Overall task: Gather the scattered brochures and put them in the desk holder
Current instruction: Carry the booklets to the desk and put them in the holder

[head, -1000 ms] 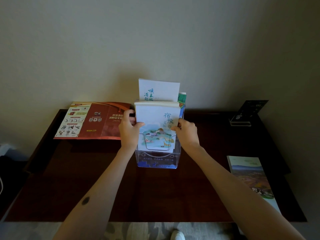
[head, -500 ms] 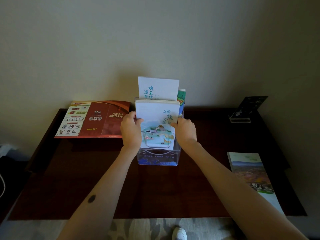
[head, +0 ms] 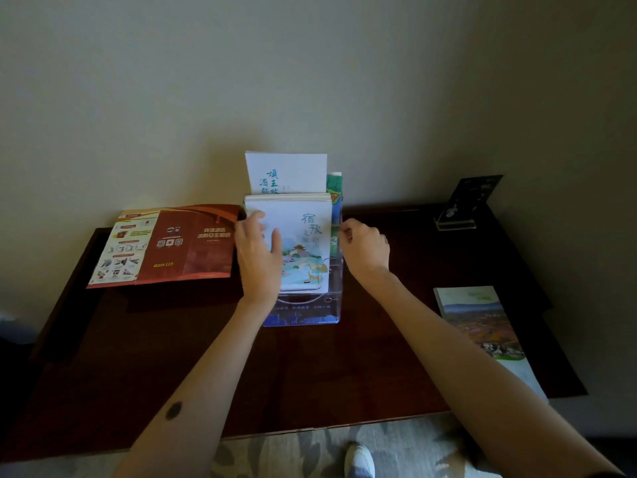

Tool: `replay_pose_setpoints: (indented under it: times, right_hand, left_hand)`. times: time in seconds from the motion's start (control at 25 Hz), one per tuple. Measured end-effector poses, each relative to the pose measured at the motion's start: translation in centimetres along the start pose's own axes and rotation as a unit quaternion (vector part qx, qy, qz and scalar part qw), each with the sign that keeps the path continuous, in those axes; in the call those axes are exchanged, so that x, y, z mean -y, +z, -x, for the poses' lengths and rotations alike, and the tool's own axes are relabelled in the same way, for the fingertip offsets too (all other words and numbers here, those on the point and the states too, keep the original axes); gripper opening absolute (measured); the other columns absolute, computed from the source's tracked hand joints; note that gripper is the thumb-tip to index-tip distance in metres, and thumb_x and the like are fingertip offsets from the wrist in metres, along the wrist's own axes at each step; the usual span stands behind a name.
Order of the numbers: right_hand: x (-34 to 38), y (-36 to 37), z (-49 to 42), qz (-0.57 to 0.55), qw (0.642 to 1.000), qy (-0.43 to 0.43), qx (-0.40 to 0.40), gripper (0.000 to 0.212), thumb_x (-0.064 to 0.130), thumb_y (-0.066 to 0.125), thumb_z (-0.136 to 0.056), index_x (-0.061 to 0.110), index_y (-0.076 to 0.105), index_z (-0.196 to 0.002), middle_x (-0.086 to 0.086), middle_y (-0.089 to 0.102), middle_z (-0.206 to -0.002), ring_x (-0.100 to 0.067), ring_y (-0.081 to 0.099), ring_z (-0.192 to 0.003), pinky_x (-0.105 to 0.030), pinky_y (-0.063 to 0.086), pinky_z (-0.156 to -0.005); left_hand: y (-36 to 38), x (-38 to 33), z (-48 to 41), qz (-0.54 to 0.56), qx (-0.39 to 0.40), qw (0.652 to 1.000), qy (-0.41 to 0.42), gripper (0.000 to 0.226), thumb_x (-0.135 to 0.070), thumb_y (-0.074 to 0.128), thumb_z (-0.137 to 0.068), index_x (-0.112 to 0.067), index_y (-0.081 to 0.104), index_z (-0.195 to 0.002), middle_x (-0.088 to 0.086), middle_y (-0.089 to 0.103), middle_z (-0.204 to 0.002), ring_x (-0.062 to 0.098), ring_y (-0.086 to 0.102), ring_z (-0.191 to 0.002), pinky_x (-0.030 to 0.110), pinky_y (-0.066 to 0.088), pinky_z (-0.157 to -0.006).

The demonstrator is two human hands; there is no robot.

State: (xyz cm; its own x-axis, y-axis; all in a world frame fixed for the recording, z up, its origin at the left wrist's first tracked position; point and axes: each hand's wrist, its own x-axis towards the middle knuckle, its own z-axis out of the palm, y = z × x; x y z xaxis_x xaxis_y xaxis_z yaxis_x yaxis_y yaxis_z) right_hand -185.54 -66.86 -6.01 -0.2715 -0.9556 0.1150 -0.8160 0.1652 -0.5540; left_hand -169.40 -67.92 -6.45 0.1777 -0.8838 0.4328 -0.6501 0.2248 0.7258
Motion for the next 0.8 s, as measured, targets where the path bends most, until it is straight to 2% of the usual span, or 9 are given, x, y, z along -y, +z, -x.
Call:
replay_pose_setpoints:
  times: [0.12,0.2,0.24,0.32,0.4,0.56,0.64,0.8]
  right_hand:
    - [-3.5,-2.3,0.5,-0.024,0.998,0.005,-0.05,0.025,0.02,0.047,-0.096,0.01,0.059,-0.115,-0.009,0.069,-0.106,-0.027,0.064,-0.098,-0.045,0.051,-0.086]
    - [-7.2,-4.0,1.2,-0.016,0.997,0.035,-0.07,0.027,0.02,0.047,-0.095,0.011,0.057,-0.118,-0.009,0.067,-0.111,-0.026,0.062,-0.103,-0.043,0.051,-0.086]
    - [-9.4,-4.7,1.7,-0.003,0.996,0.06,-0.07,0.029,0.021,0.047,-0.095,0.011,0.055,-0.122,-0.009,0.064,-0.116,-0.027,0.059,-0.108,-0.042,0.05,-0.089]
    - [-14.3,-6.1,3.4,0.047,0.99,0.126,-0.044,0.036,0.023,0.044,-0.097,0.011,0.048,-0.13,-0.011,0.055,-0.128,-0.03,0.049,-0.12,-0.043,0.044,-0.096]
    - [-19.1,-7.0,5.8,0.096,0.974,0.203,0.006,0.042,0.025,0.041,-0.098,0.009,0.04,-0.136,-0.014,0.047,-0.137,-0.032,0.04,-0.127,-0.045,0.039,-0.1]
    - [-26.2,-7.8,11.2,0.098,0.936,0.329,0.074,0.044,0.024,0.037,-0.099,0.004,0.033,-0.139,-0.019,0.042,-0.139,-0.035,0.037,-0.129,-0.043,0.038,-0.099]
    - [-28.0,-7.7,12.9,0.074,0.929,0.351,0.089,0.046,0.022,0.038,-0.099,0.003,0.03,-0.141,-0.02,0.042,-0.14,-0.036,0.04,-0.128,-0.043,0.04,-0.098]
    - [-29.3,-7.2,14.1,0.029,0.929,0.362,0.074,0.046,0.013,0.038,-0.097,0.002,0.031,-0.141,-0.021,0.045,-0.139,-0.036,0.044,-0.126,-0.041,0.04,-0.1]
  left_hand:
    - [2.8,-2.5,3.3,0.059,0.064,0.994,0.065,0.017,-0.003,0.05,-0.09,-0.002,0.056,-0.107,0.011,0.056,-0.094,0.013,0.053,-0.079,0.019,0.044,-0.072]
    - [5.4,-4.0,6.1,0.074,0.161,0.98,0.095,0.018,-0.003,0.049,-0.091,-0.002,0.059,-0.105,0.01,0.061,-0.092,0.016,0.057,-0.079,0.02,0.044,-0.072]
    - [6.9,-4.6,7.7,0.074,0.214,0.97,0.084,0.021,-0.004,0.049,-0.091,-0.003,0.06,-0.109,0.011,0.063,-0.096,0.019,0.059,-0.084,0.024,0.047,-0.077]
    - [9.9,-5.8,11.5,0.075,0.31,0.948,0.006,0.029,-0.01,0.045,-0.095,-0.004,0.056,-0.121,0.012,0.063,-0.113,0.022,0.06,-0.104,0.032,0.048,-0.092]
    - [12.2,-7.3,14.9,0.1,0.389,0.908,-0.122,0.038,-0.017,0.04,-0.098,-0.004,0.045,-0.134,0.012,0.053,-0.134,0.021,0.05,-0.124,0.03,0.039,-0.105]
    - [15.7,-10.1,19.4,0.135,0.46,0.821,-0.31,0.046,-0.02,0.035,-0.1,-0.008,0.029,-0.144,0.012,0.036,-0.148,0.024,0.037,-0.135,0.029,0.032,-0.106]
    - [16.9,-11.2,20.7,0.136,0.468,0.802,-0.345,0.048,-0.019,0.034,-0.1,-0.009,0.025,-0.146,0.012,0.031,-0.15,0.026,0.033,-0.137,0.032,0.03,-0.108]
    - [18.4,-12.6,22.4,0.132,0.465,0.8,-0.356,0.051,-0.017,0.034,-0.1,-0.007,0.018,-0.147,0.014,0.028,-0.152,0.026,0.029,-0.139,0.031,0.027,-0.109]
